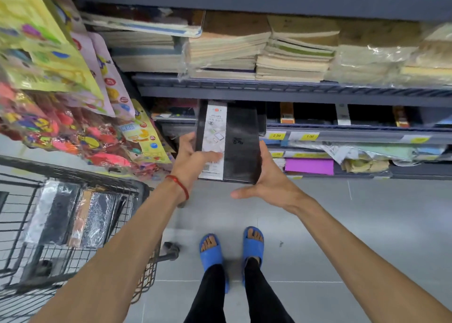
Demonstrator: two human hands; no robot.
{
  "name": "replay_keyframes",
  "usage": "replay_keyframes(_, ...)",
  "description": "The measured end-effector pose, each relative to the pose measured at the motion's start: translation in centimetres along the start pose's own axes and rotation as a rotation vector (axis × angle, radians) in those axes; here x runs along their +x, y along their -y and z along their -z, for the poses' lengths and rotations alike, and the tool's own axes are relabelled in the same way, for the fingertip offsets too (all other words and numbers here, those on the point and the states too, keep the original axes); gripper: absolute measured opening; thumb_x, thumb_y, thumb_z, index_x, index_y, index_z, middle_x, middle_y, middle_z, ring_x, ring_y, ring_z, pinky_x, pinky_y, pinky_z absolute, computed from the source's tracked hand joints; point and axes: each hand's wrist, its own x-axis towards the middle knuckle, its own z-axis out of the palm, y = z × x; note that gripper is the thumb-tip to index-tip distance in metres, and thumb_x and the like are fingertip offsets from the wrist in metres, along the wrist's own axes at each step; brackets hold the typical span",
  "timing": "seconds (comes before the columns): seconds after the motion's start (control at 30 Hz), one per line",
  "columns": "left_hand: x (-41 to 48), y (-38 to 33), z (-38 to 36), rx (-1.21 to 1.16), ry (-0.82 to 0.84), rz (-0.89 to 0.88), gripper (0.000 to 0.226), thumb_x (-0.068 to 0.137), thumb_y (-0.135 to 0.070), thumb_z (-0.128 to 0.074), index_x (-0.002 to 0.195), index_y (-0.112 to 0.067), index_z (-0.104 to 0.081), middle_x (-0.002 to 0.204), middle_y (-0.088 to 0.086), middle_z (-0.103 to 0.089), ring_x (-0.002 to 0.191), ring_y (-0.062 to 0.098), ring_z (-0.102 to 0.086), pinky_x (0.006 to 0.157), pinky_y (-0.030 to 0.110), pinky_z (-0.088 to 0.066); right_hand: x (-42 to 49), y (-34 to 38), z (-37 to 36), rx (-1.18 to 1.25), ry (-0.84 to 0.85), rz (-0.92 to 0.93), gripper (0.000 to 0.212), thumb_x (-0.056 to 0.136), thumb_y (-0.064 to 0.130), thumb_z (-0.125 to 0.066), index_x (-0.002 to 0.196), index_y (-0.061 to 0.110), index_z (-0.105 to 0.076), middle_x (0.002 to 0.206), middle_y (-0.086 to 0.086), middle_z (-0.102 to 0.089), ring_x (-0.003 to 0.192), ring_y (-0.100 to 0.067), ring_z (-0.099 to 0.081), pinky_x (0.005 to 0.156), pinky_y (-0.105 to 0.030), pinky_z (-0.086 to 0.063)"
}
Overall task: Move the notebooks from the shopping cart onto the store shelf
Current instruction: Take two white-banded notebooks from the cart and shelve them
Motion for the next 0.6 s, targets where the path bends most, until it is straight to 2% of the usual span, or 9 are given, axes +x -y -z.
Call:
replay_keyframes(0.07,0.7,0.2,0.0,0.09,0.099,-0.044,0.084,0.061,0.004,-0.083,0.131,-0.018,-0.042,0.12,-0.001,-0.067,0.108,0.013,-0.065,0.089,0.033,-0.053,0.6,-0.8,0.2,-0.043,-0.054,0.0,0.121,0.057,0.003,-0.096,0.152,0.026,-0.025,0.144,0.006,-0.053,0.132,-0.005,-0.052,0.111,-0.032,-0.045)
replay_keyframes(0.1,1.1,0.5,0.1,0.125,0.149,-0.069,0.089,0.059,0.003,-0.085,0.134,-0.017,-0.041,0.121,-0.001,-0.066,0.11,0.013,-0.065,0.089,0.031,-0.053,0.9,-1.3,0.3,-0.04,-0.095,0.007,0.116,0.059,0.003,-0.095,0.152,0.024,-0.028,0.142,0.005,-0.056,0.131,-0.007,-0.053,0.112,-0.035,-0.045)
replay_keyframes(0.17,1.6,1.0,0.3,0.174,0.251,-0.12,0.099,0.051,0.0,-0.087,0.136,-0.016,-0.039,0.125,0.001,-0.065,0.114,0.014,-0.064,0.09,0.032,-0.054,1.4,-2.0,0.3,-0.042,-0.17,0.031,0.106,0.063,0.002,-0.093,0.148,0.023,-0.034,0.137,0.005,-0.06,0.127,-0.007,-0.057,0.108,-0.037,-0.048)
replay_keyframes(0.27,2.1,1.8,0.6,0.229,0.354,-0.197,0.106,0.048,0.006,-0.085,0.14,-0.012,-0.034,0.129,0.005,-0.062,0.115,0.012,-0.063,0.084,0.024,-0.053,1.8,-3.2,0.1,-0.075,-0.252,0.065,0.104,0.064,0.006,-0.093,0.15,0.023,-0.035,0.135,0.004,-0.063,0.127,-0.01,-0.058,0.107,-0.038,-0.05)
replay_keyframes(0.4,2.4,2.6,0.2,0.311,0.326,-0.312,0.092,0.059,0.013,-0.086,0.137,-0.008,-0.041,0.119,-0.002,-0.066,0.103,-0.003,-0.065,0.082,0.013,-0.05,2.0,-4.4,-0.1,-0.128,-0.351,0.076,0.106,0.068,0.009,-0.092,0.154,0.026,-0.032,0.137,0.006,-0.062,0.128,-0.009,-0.057,0.106,-0.039,-0.051)
replay_keyframes(0.47,2.8,3.6,0.1,0.378,0.262,-0.368,0.089,0.061,-0.001,-0.089,0.136,-0.023,-0.046,0.122,-0.005,-0.066,0.109,0.002,-0.064,0.089,0.02,-0.053,2.2,-5.1,0.1,-0.127,-0.37,0.083,0.1,0.073,0.005,-0.087,0.154,0.029,-0.033,0.138,0.008,-0.061,0.13,-0.008,-0.055,0.107,-0.041,-0.05)
replay_keyframes(0.53,3.6,4.7,0.1,0.486,0.195,-0.418,0.09,0.06,-0.025,-0.09,0.136,-0.038,-0.044,0.127,-0.01,-0.063,0.118,0.007,-0.059,0.098,0.029,-0.051,2.5,-5.6,0.3,-0.153,-0.39,0.094,0.097,0.077,0.002,-0.083,0.153,0.032,-0.032,0.139,0.009,-0.06,0.13,-0.006,-0.055,0.109,-0.04,-0.048)
replay_keyframes(0.6,4.4,5.4,-0.2,0.619,0.124,-0.469,0.096,0.06,-0.043,-0.087,0.143,-0.036,-0.04,0.139,-0.011,-0.055,0.132,0.014,-0.047,0.109,0.035,-0.042,2.9,-6.2,0.5,-0.183,-0.431,0.106,0.096,0.079,0.005,-0.083,0.156,0.027,-0.03,0.141,0.009,-0.059,0.132,-0.006,-0.053,0.112,-0.041,-0.045)
